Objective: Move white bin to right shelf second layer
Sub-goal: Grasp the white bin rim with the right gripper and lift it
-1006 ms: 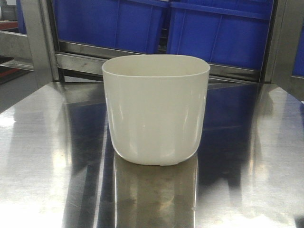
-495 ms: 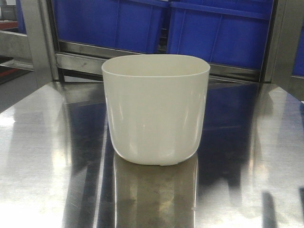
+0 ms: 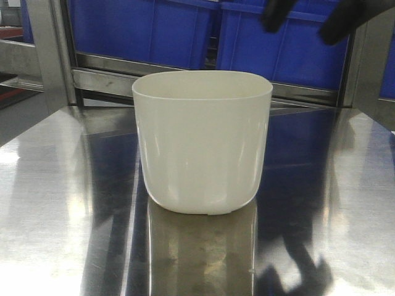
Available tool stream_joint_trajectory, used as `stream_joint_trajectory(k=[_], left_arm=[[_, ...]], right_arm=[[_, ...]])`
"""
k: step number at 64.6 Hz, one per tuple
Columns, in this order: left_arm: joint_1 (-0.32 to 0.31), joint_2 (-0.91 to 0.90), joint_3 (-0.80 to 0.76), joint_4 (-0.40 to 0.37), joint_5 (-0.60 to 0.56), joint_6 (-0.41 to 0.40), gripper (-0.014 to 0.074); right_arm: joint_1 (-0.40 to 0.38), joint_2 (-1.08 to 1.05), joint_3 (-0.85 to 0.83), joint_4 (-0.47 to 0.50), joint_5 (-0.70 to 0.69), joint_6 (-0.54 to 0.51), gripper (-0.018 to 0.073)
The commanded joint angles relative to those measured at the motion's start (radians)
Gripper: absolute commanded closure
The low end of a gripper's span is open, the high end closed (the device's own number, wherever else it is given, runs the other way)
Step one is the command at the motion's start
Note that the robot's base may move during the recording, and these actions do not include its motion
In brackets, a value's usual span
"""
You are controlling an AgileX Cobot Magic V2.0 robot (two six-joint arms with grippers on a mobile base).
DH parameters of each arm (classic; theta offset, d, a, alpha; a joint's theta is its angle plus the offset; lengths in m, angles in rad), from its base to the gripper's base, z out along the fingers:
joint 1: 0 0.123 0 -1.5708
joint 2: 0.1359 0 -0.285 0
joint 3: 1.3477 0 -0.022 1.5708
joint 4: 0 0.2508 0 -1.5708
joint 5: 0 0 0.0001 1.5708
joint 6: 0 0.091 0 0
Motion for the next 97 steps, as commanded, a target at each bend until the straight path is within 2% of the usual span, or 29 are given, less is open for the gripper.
stream_joint_trajectory(k=[1, 9, 29, 35, 42, 52, 55, 66, 79, 89, 97], left_arm=[[-0.007, -0.015, 0.027, 0.0, -0.091, -0.007, 0.0512], [-0.007, -0.015, 0.027, 0.0, -0.091, -0.007, 0.0512], [-0.007, -0.015, 0.027, 0.0, -0.091, -0.007, 0.0512], [-0.007, -0.015, 0.027, 0.0, -0.091, -0.007, 0.0512], [-0.007, -0.015, 0.027, 0.0, -0.091, -0.007, 0.0512], [-0.007, -0.015, 0.027, 0.0, -0.091, -0.007, 0.0512], [-0.007, -0.015, 0.027, 0.0, -0.091, -0.007, 0.0512], [-0.007, -0.015, 0.027, 0.0, -0.091, -0.007, 0.0512], [-0.007, -0.015, 0.027, 0.0, -0.091, -0.007, 0.0512], [-0.007, -0.015, 0.027, 0.0, -0.091, -0.007, 0.0512], [-0.007, -0.015, 0.027, 0.0, -0.091, -0.007, 0.0512]], right_arm=[[0.038, 0.031, -0.063, 0.009, -0.034, -0.003, -0.0014], [0.061, 0.102, -0.082, 0.009, -0.034, -0.003, -0.0014], [0.061, 0.246, -0.091, 0.009, -0.026, -0.003, -0.0014], [0.061, 0.271, -0.091, 0.009, -0.026, -0.003, 0.0011], [0.061, 0.279, -0.091, 0.004, -0.035, -0.003, 0.0141], [0.061, 0.257, -0.1, -0.029, -0.068, -0.003, 0.0524], [0.061, 0.231, -0.1, -0.058, -0.089, -0.003, 0.0482], [0.06, 0.131, -0.099, -0.126, -0.116, -0.003, 0.0507], [0.036, -0.037, -0.052, -0.145, -0.166, -0.003, 0.0507], [-0.034, -0.222, 0.104, -0.145, -0.281, -0.003, 0.0507], [-0.121, -0.385, 0.262, -0.141, -0.363, -0.003, 0.0507]])
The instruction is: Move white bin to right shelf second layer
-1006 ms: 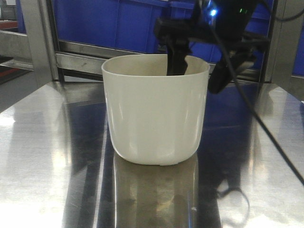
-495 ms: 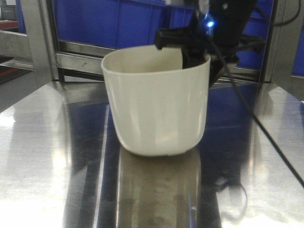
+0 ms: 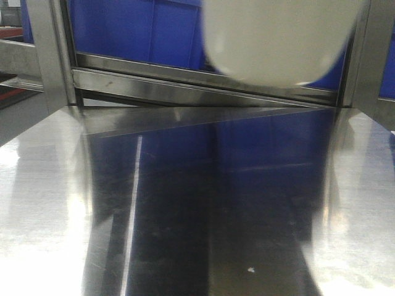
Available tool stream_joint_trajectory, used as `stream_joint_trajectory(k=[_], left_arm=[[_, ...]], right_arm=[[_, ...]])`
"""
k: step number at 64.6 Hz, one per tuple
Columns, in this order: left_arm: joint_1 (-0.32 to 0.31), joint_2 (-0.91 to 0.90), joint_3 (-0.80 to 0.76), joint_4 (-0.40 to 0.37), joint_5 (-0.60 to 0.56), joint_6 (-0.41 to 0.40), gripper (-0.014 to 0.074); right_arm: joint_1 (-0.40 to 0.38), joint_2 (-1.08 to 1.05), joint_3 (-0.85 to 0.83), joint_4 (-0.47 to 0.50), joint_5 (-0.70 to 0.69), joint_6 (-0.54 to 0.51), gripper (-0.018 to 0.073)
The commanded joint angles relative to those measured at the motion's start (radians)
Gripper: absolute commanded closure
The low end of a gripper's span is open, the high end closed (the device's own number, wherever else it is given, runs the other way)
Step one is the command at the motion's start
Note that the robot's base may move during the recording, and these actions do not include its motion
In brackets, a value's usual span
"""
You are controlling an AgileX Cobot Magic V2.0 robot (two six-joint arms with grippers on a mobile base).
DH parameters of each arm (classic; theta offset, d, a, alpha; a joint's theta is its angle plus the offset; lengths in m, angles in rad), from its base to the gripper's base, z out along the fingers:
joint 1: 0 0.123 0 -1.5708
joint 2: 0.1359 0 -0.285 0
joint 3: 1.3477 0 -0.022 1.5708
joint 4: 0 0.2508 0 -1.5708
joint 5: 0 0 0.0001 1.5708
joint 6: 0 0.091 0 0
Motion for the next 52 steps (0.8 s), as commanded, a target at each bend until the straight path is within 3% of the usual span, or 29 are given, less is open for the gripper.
stream_joint_trajectory(k=[1, 22, 52], left_arm=[[-0.007, -0.015, 0.027, 0.0, -0.091, -0.007, 0.0512], [-0.007, -0.015, 0.027, 0.0, -0.091, -0.007, 0.0512], [-0.007, -0.015, 0.027, 0.0, -0.091, -0.007, 0.0512]], right_arm=[[-0.076, -0.152, 0.098, -0.01, -0.145, -0.003, 0.0507], [-0.305, -0.541, 0.417, -0.01, -0.224, -0.003, 0.0507], [-0.317, -0.574, 0.436, -0.01, -0.257, -0.003, 0.0507]])
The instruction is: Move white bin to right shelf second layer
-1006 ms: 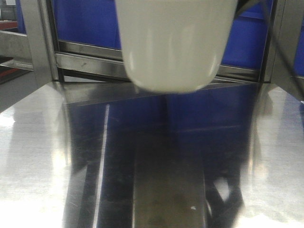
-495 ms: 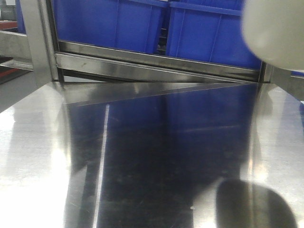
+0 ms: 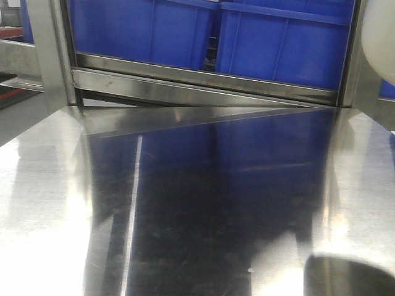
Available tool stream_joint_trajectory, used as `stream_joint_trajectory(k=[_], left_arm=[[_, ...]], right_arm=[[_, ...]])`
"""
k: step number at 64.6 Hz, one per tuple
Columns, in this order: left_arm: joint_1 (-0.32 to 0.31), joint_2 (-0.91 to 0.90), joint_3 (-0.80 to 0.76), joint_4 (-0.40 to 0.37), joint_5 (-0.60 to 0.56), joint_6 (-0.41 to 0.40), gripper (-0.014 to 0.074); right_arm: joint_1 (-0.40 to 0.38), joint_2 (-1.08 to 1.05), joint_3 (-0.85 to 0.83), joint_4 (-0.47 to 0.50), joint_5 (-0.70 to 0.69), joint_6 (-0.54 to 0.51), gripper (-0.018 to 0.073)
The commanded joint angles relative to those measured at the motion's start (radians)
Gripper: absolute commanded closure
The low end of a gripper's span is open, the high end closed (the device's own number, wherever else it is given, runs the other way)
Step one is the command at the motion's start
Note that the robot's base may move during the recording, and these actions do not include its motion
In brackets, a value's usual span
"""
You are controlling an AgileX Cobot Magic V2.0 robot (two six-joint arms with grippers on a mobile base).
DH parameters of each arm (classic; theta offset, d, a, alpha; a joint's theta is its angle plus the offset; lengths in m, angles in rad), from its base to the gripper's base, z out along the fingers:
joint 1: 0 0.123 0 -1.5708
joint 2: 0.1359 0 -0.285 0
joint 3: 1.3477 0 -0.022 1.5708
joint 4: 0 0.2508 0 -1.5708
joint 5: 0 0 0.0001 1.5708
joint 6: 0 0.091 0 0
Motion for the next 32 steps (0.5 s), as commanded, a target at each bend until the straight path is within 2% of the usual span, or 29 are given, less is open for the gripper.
stream_joint_trajectory(k=[1, 32], left_arm=[[-0.007, -0.015, 0.027, 0.0, -0.091, -0.007, 0.0512], [-0.007, -0.015, 0.027, 0.0, -0.091, -0.007, 0.0512]], right_arm=[[-0.007, -0.005, -0.03, -0.003, -0.106, -0.003, 0.0507], [-0.007, -0.005, -0.03, -0.003, -0.106, -0.003, 0.0507]])
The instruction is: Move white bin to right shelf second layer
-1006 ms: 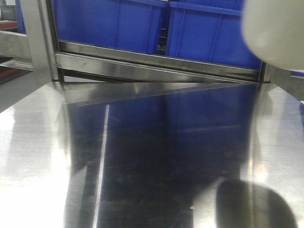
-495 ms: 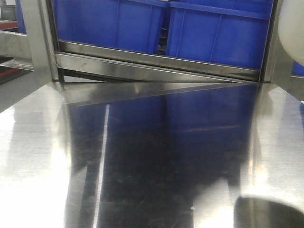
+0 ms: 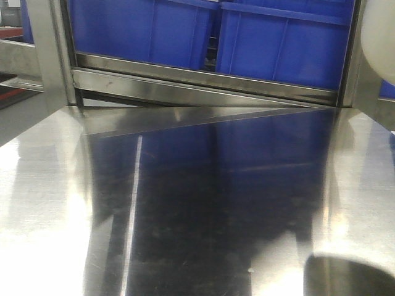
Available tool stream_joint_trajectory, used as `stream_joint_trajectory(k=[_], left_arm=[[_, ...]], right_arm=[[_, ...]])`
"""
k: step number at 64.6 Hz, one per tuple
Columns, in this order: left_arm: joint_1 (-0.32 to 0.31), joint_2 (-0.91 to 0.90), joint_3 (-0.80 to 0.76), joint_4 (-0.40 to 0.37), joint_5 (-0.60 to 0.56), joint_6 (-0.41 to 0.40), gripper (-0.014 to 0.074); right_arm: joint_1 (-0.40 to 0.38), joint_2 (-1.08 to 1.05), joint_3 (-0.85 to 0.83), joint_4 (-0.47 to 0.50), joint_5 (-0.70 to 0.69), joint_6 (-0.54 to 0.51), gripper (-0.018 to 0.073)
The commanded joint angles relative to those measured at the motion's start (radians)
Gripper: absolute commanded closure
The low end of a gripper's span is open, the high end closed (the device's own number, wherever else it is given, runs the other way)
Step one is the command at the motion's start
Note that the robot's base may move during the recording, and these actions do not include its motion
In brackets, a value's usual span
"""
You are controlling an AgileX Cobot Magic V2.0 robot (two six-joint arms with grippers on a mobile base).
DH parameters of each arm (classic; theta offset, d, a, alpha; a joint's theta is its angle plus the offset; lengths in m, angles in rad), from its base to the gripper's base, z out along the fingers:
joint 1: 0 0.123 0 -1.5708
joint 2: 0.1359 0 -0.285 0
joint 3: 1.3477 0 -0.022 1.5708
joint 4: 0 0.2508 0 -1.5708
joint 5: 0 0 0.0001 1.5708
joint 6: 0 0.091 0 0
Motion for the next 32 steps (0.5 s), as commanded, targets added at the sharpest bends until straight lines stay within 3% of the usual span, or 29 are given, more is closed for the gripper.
stream_joint_trajectory(k=[1, 32], left_arm=[[-0.007, -0.015, 0.027, 0.0, -0.091, -0.007, 0.0512], [-0.007, -0.015, 0.027, 0.0, -0.091, -0.007, 0.0512]], right_arm=[[-0.007, -0.005, -0.03, -0.003, -0.106, -0.001, 0.0507], [-0.007, -0.005, -0.03, -0.003, -0.104, -0.001, 0.0507]])
